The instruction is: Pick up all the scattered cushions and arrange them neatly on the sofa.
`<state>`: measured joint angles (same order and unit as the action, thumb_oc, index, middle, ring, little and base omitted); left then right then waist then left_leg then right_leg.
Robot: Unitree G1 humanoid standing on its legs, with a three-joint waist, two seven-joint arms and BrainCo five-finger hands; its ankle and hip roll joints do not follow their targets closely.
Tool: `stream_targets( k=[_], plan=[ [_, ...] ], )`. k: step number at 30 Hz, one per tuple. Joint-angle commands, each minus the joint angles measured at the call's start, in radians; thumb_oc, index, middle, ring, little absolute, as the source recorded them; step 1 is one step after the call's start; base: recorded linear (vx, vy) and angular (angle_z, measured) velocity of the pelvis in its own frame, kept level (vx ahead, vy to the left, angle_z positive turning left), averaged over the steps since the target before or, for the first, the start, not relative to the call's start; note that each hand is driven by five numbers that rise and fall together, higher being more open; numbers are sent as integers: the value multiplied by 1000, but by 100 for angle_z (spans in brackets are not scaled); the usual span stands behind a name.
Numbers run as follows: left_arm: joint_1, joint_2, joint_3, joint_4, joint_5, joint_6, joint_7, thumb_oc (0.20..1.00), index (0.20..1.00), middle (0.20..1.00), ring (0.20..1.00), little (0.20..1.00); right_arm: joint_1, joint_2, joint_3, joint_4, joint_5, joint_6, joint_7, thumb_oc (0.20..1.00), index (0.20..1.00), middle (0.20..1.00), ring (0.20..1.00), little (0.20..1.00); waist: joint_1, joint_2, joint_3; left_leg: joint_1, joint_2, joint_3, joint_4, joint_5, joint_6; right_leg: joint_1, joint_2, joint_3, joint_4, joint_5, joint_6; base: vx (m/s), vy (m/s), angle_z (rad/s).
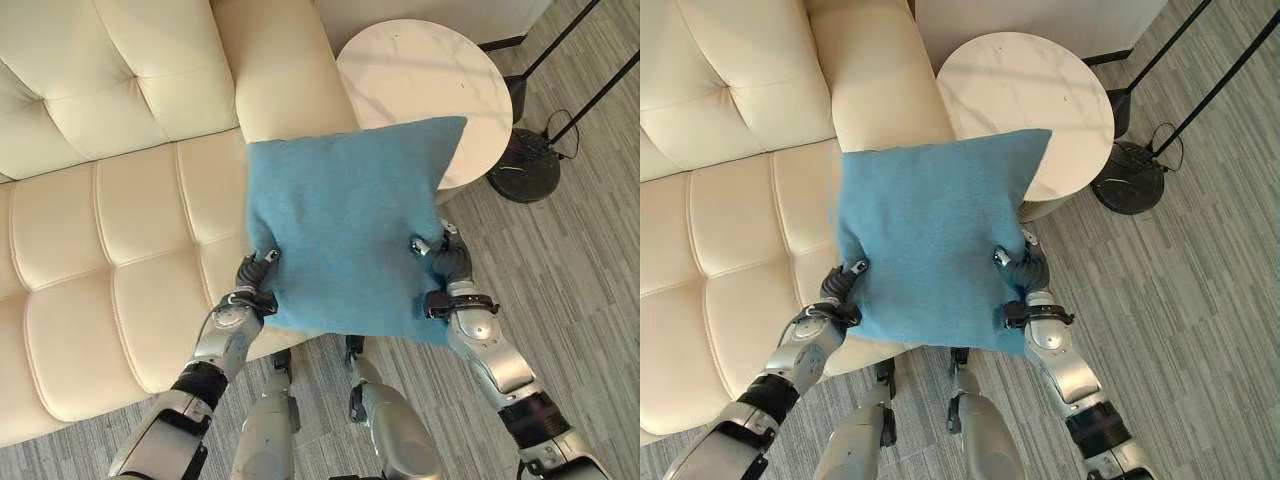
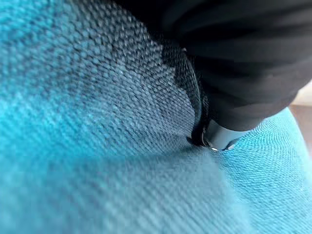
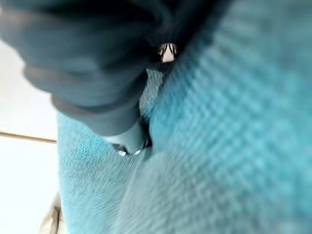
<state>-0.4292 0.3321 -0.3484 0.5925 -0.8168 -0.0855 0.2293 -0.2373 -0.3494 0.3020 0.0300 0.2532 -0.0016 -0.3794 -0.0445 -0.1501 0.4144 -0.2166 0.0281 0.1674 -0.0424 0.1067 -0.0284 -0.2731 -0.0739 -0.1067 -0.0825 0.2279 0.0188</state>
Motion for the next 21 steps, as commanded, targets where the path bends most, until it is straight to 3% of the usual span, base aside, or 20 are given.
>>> stream_targets(
  k=[1,7,13,16,21],
  plan=[
    [-86,-208,-102,-117,-92,-30,-163,200,200,200,200,200,-4,59,97,-69,-6,-52,89,200,200,200,200,200,-25,5,-44,-45,26,-46,98,-110,-14,28,-77,13,79,-147,114,0,0,0],
    [-57,-245,-142,-186,-184,-14,-191,200,200,200,200,200,-14,68,128,-46,34,-66,105,200,200,200,200,200,-18,6,-30,-41,21,-49,94,-107,-13,33,-79,11,75,-144,113,-13,-2,0],
    [-22,-259,-159,-247,-272,-39,-198,200,200,200,200,200,-18,79,145,-54,129,-114,129,200,200,200,200,200,-10,5,-29,-27,21,-49,84,-106,-12,38,-75,12,75,-144,112,-12,-3,0],
    [-18,-249,-156,-267,-265,-51,-188,200,200,200,200,200,-13,81,147,-52,145,-122,131,200,200,200,200,200,-7,3,-32,-24,22,-48,82,-106,-12,41,-75,10,76,-145,113,0,0,0],
    [11,-165,-103,-382,-103,-108,-135,200,200,200,200,200,22,74,131,-48,144,-145,138,200,200,200,200,200,3,8,-60,-8,20,-53,67,-102,-10,53,-77,7,71,-144,114,10,-1,0]
  ],
)
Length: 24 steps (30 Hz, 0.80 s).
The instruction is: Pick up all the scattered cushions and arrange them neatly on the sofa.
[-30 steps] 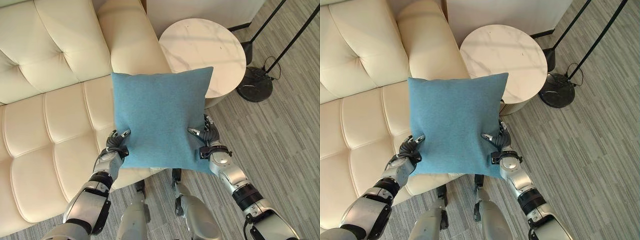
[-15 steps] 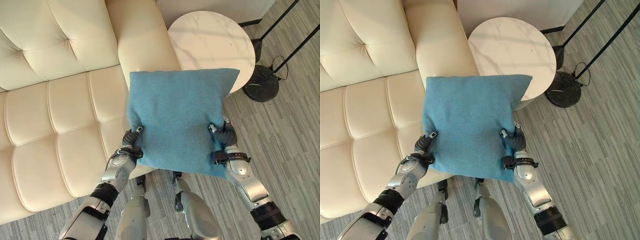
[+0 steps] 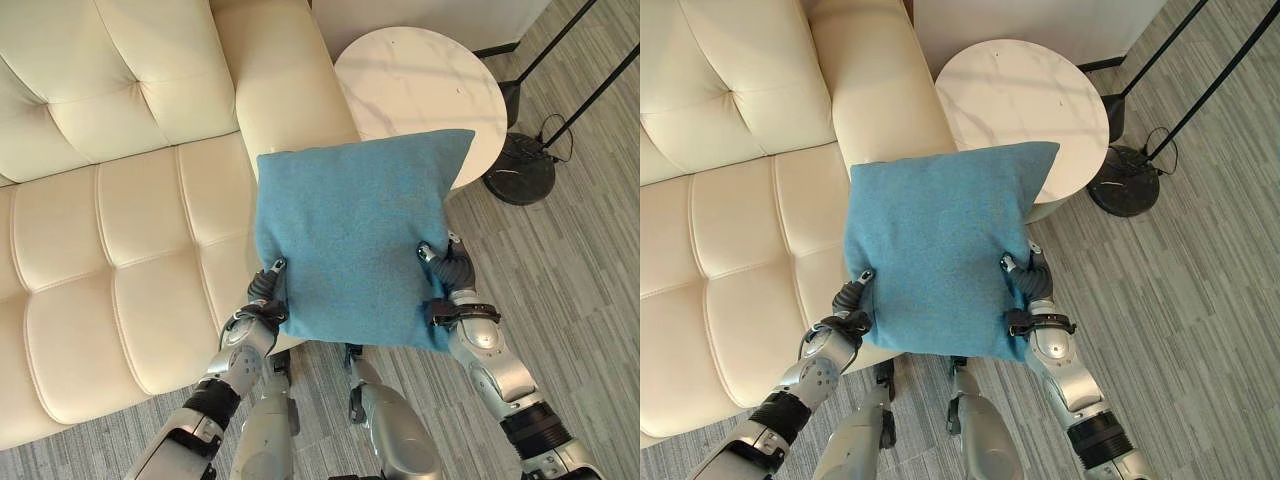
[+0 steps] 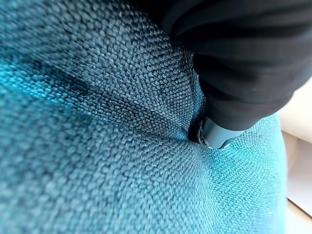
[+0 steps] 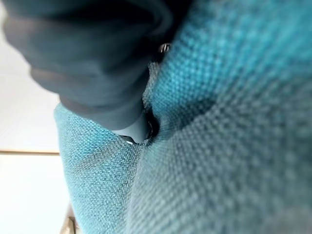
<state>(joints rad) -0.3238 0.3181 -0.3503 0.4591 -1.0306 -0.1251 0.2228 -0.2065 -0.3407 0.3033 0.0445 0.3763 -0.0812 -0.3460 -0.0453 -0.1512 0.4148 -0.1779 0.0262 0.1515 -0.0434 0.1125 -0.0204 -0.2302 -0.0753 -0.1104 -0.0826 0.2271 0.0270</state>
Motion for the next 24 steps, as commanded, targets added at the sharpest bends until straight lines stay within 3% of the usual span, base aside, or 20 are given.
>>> stream_targets(
  k=[1,2,3,5,6,14,17,24],
  plan=[
    [-66,-104,-59,-306,220,-90,-96,200,200,200,200,200,7,57,121,-63,7,-75,112,200,200,200,200,200,13,13,-79,-31,23,-41,62,-111,-17,26,-74,6,68,-148,106,45,-3,2],
    [-66,-103,-59,-307,220,-90,-96,200,200,200,200,200,7,57,121,-62,7,-75,112,200,200,200,200,200,11,12,-81,-34,22,-41,61,-108,-17,22,-75,6,67,-147,106,89,7,5],
    [-30,-43,-8,-377,394,-115,-46,200,200,200,200,200,12,47,112,-62,-13,-91,118,200,200,200,200,200,22,17,-109,-16,22,-46,51,-109,-16,41,-75,1,63,-152,106,86,11,8],
    [-10,-22,15,-403,472,-127,-22,200,200,200,200,200,9,44,112,-62,-22,-103,121,200,200,200,200,200,28,20,-124,-6,21,-49,46,-110,-17,51,-76,-2,61,-154,107,96,9,4],
    [36,5,61,-444,584,-153,27,200,200,200,200,200,-3,38,110,-72,-43,-124,126,200,200,200,200,200,42,27,-152,20,21,-57,33,-114,-16,78,-75,-11,55,-162,108,106,15,8],
    [167,59,198,-603,845,-217,200,200,200,200,200,200,-55,28,95,-152,-154,-181,106,200,200,200,200,200,94,55,-249,91,5,-96,-12,-106,-19,159,-83,-54,40,-184,115,94,24,23],
    [206,82,230,-672,1017,-240,344,200,200,200,200,200,-74,37,96,-234,-274,-256,27,200,200,200,200,200,126,67,-282,128,-3,-118,-20,-112,-19,203,-94,-80,42,-200,119,89,32,26],
    [270,117,252,-778,1199,-279,539,200,200,200,200,200,-102,22,122,-364,-524,-317,-150,200,200,200,200,200,162,78,-318,161,-18,-138,-21,-123,-9,241,-109,-104,48,-215,129,64,47,16]
  ],
)
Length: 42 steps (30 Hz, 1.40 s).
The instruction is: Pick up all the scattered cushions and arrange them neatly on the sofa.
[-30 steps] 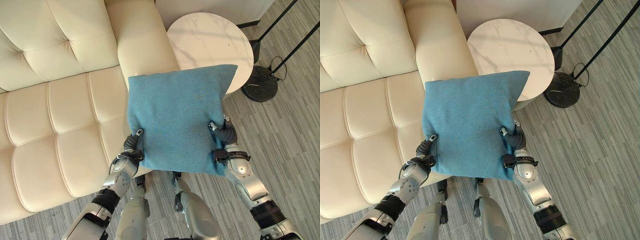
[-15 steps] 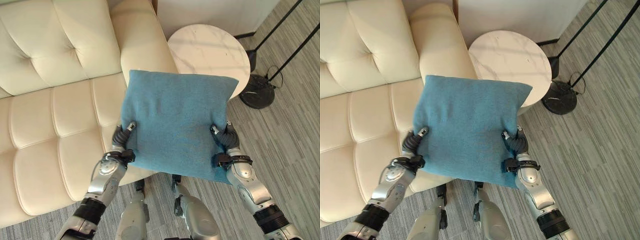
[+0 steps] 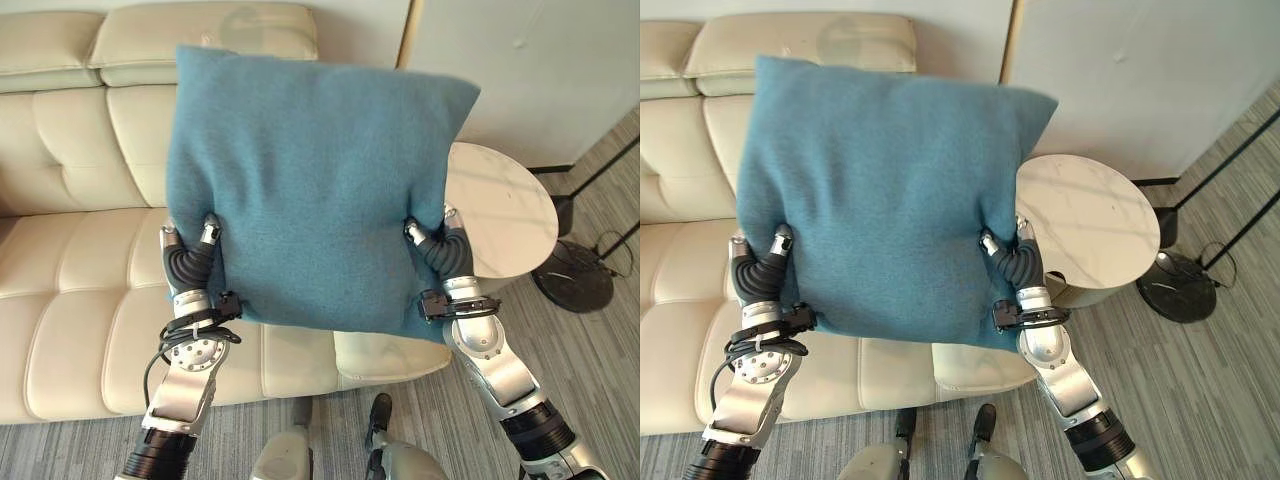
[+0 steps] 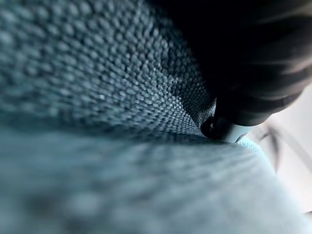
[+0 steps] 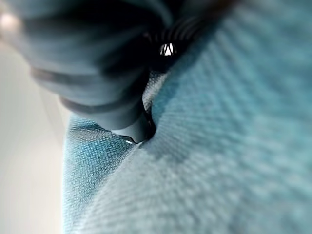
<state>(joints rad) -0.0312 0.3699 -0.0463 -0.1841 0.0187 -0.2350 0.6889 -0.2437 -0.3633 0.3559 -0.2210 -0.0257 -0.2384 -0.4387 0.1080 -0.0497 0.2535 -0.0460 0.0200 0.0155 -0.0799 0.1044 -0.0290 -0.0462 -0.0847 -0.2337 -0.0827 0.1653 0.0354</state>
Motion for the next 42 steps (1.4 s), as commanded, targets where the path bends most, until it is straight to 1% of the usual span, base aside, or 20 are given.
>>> stream_targets(
  k=[1,7,9,11,14,15,16,18,19,23,24,26,27,28,29,30,31,33,38,42],
  plan=[
    [-8,82,-56,-171,190,-178,111,200,200,200,200,200,-74,36,92,-142,-170,-164,-84,200,200,200,200,200,20,-24,-165,35,-16,-10,16,-119,4,62,-103,14,53,-157,123,46,53,21],
    [21,134,-65,-244,235,-175,142,200,200,200,200,200,-92,5,147,-193,-233,-140,-114,200,200,200,200,200,34,-25,-165,33,-23,-35,21,-119,8,62,-107,6,88,-172,122,-19,25,13],
    [-4,158,-78,-247,236,-186,147,200,200,200,200,200,-117,-12,163,-191,-276,-112,-135,200,200,200,200,200,37,-23,-143,8,-24,-78,36,-107,11,42,-102,43,158,-198,123,-164,-32,38],
    [-44,167,-107,-231,228,-181,140,200,200,200,200,200,-135,-25,173,-178,-304,-91,-137,200,200,200,200,200,28,-19,-124,-38,-33,-129,71,-90,12,31,-83,131,219,-225,120,-176,-63,80],
    [-133,178,-145,-181,204,-155,93,200,200,200,200,200,-173,-26,164,-139,-301,-68,-120,200,200,200,200,200,26,-22,-137,-101,-53,-237,102,-63,-6,69,-65,222,293,-261,103,-135,-204,148],
    [-155,168,-143,-166,200,-147,78,200,200,200,200,200,-169,-24,146,-131,-302,-65,-121,200,200,200,200,200,20,-34,-153,-123,-66,-276,110,-57,-12,112,-42,286,280,-290,94,-104,-165,96],
    [-156,169,-144,-166,199,-147,77,200,200,200,200,200,-170,-23,145,-130,-302,-66,-121,200,200,200,200,200,19,-31,-151,-130,-66,-280,115,-50,-12,111,-41,285,277,-281,96,-94,-162,117],
    [-159,166,-126,-162,194,-148,63,200,200,200,200,200,-183,-25,133,-126,-295,-70,-117,200,200,200,200,200,18,-39,-160,-142,-69,-303,119,-42,-26,140,-20,331,246,-338,74,-138,-214,77],
    [-141,155,-113,-161,160,-151,43,200,200,200,200,200,-183,-27,125,-118,-273,-81,-112,200,200,200,200,200,24,-42,-165,-163,-61,-316,126,-22,-41,171,-4,320,197,-371,52,-230,-361,16],
    [-117,145,-81,-163,144,-151,32,200,200,200,200,200,-171,-39,107,-122,-241,-111,-110,200,200,200,200,200,14,-11,-129,-217,-17,-352,110,71,-105,184,73,305,136,-387,2,-315,-304,18],
    [-113,143,-80,-156,139,-151,34,200,200,200,200,200,-171,-45,107,-120,-234,-114,-108,200,200,200,200,200,7,-4,-118,-231,-2,-340,89,84,-114,177,83,294,132,-383,-3,-530,-270,69],
    [-102,132,-74,-153,119,-149,19,200,200,200,200,200,-183,-55,108,-105,-220,-113,-116,200,200,200,200,200,-27,0,-98,-247,49,-205,84,54,-80,138,93,250,134,-353,-11,-424,-171,63],
    [-102,132,-73,-153,118,-149,19,200,200,200,200,200,-183,-56,108,-105,-220,-113,-116,200,200,200,200,200,-28,-2,-100,-246,48,-205,83,48,-80,139,92,250,132,-357,-12,-278,-90,83],
    [-95,135,-75,-155,116,-148,6,200,200,200,200,200,-172,-57,104,-105,-213,-116,-117,200,200,200,200,200,-42,-9,-95,-234,61,-131,156,22,-61,128,74,213,123,-332,-9,-168,-67,111],
    [-94,135,-75,-155,116,-148,6,200,200,200,200,200,-172,-57,104,-105,-212,-115,-117,200,200,200,200,200,-43,-11,-98,-233,60,-132,157,15,-61,131,73,213,120,-336,-10,-350,-113,129],
    [-88,141,-75,-153,112,-151,-8,200,200,200,200,200,-152,-59,95,-111,-208,-123,-115,200,200,200,200,200,-64,-23,-103,-199,71,-54,227,-38,-43,126,53,163,101,-319,-6,-212,-80,122],
    [-85,143,-75,-153,108,-155,-12,200,200,200,200,200,-142,-60,90,-115,-208,-129,-115,200,200,200,200,200,-72,-29,-108,-179,74,-16,260,-73,-39,120,45,137,92,-312,-5,-334,-94,122],
    [-83,135,-83,-131,76,-169,-49,200,200,200,200,200,-109,-53,73,-120,-199,-139,-103,200,200,200,200,200,-106,-37,-136,-43,105,120,312,-198,-38,113,15,20,54,-279,1,-205,12,189],
    [-88,127,-100,-126,60,-165,-83,200,200,200,200,200,-76,-53,58,-130,-187,-142,-92,200,200,200,200,200,-127,-26,-149,34,145,197,250,-188,-61,128,-3,-59,31,-256,10,-55,102,126],
    [-129,123,-134,-121,57,-165,-97,200,200,200,200,200,-60,-58,40,-146,-185,-149,-103,200,200,200,200,200,-147,-11,-150,65,186,299,137,-138,-82,115,-28,-141,17,-223,29,-96,158,70]
  ],
)
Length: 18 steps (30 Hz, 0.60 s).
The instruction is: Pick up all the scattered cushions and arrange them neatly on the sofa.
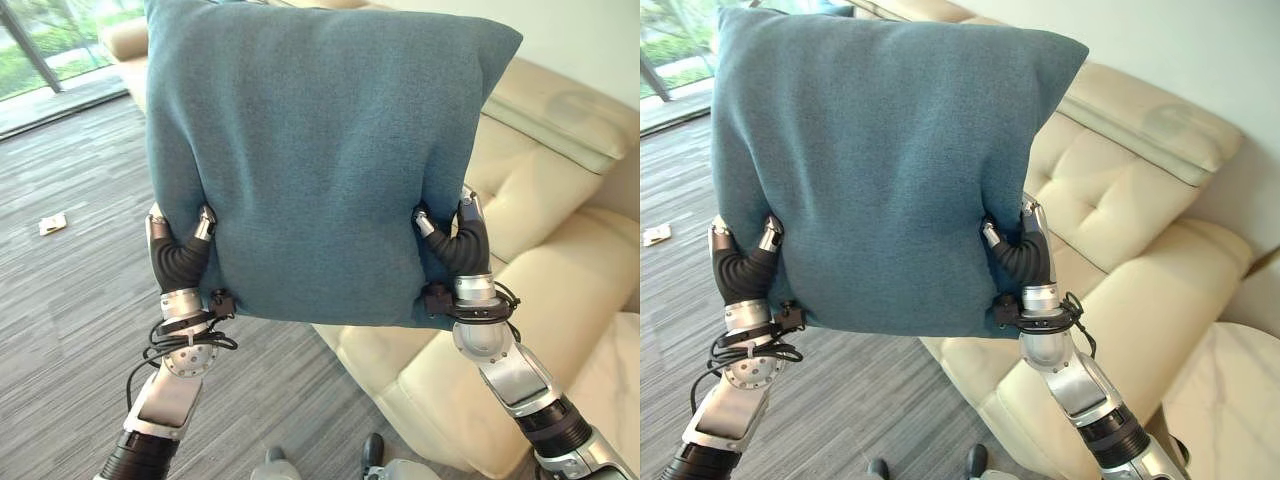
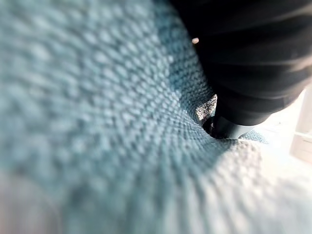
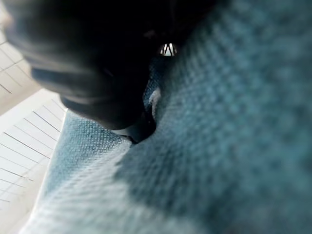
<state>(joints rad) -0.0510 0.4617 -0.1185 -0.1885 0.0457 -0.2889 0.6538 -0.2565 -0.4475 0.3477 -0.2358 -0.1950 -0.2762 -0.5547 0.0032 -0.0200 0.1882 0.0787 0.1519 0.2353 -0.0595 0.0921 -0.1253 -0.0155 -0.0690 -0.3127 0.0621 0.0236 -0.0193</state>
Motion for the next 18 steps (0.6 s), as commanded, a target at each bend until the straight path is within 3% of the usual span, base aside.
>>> stream_targets(
  k=[1,3,14,18],
  plan=[
    [-101,31,-61,-118,33,-109,-64,200,200,200,200,200,-41,31,46,-134,-15,-113,12,200,200,200,200,200,-44,-35,-91,-37,52,85,73,-120,15,82,-45,-66,-137,-68,92,-34,188,46],
    [-89,36,-69,-116,41,-106,-78,200,200,200,200,200,-32,46,50,-126,-12,-115,14,200,200,200,200,200,-41,-33,-109,4,31,81,-19,-106,16,66,-56,-81,-143,-43,111,-36,233,26],
    [-72,58,-52,-107,44,-99,-91,200,200,200,200,200,-73,95,84,-90,-6,-94,49,200,200,200,200,200,5,-90,-98,7,-44,57,-17,-138,69,53,-119,-57,-125,6,161,-17,158,4],
    [-97,67,-61,-94,44,-94,-85,200,200,200,200,200,-80,113,81,-76,-5,-80,54,200,200,200,200,200,16,-104,-85,-3,-85,30,1,-159,101,33,-163,-37,-37,-11,174,0,204,0]
  ],
)
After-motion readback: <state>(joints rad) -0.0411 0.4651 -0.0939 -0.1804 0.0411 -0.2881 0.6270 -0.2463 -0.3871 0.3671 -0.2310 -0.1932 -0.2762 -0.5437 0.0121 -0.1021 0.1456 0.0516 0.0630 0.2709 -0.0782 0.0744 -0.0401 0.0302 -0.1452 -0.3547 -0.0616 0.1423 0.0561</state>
